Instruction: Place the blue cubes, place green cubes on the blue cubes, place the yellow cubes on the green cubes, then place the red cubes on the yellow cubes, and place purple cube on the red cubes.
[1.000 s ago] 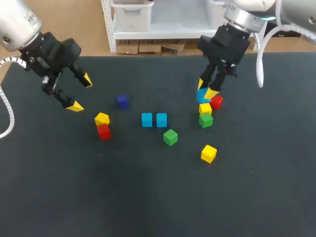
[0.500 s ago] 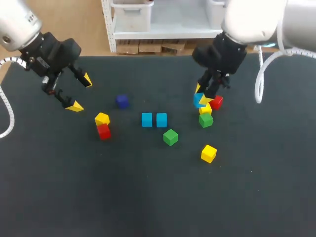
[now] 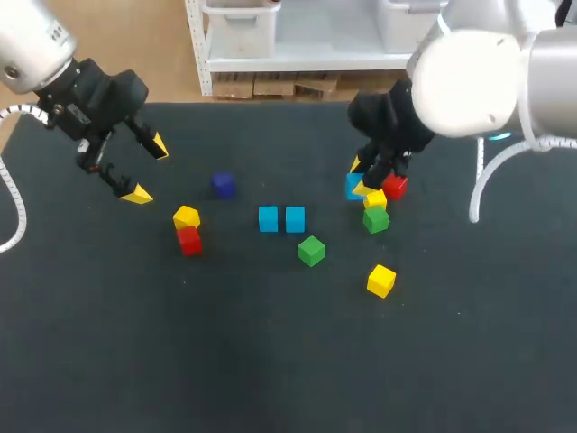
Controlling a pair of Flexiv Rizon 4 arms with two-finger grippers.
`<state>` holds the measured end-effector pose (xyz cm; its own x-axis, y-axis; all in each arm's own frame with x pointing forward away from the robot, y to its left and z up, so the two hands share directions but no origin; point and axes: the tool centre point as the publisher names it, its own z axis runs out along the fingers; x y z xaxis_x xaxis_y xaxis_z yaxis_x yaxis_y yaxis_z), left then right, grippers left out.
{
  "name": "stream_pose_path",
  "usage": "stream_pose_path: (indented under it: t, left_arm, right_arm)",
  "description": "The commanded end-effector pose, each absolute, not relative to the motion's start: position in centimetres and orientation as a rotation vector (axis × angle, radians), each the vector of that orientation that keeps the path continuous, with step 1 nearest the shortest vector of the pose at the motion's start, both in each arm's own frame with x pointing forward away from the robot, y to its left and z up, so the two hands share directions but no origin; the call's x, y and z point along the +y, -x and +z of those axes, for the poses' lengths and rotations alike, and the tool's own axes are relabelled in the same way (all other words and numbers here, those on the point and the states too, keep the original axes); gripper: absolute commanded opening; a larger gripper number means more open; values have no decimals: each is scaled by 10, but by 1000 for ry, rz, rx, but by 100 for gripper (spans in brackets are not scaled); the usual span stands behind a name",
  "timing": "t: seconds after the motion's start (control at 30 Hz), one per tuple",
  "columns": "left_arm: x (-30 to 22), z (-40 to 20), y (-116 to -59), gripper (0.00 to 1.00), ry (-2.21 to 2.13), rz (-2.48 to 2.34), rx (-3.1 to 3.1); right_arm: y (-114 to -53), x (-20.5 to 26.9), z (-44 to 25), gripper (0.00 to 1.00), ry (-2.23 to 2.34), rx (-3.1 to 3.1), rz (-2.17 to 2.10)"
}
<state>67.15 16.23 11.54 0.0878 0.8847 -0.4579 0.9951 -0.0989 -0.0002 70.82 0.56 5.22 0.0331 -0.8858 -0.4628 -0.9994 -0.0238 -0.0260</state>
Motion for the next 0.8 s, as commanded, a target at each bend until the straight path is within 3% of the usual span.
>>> stream_pose_path:
  t: [0.03, 0.8]
  left_arm:
    - [163, 115, -673, 100, -2062, -503, 1862]
    - [163, 115, -673, 100, -2062, -503, 1862]
  right_arm:
    - [-707, 8, 47, 0, 1937, 1910, 430]
    - [-702, 29, 30, 0, 1993, 1938, 512]
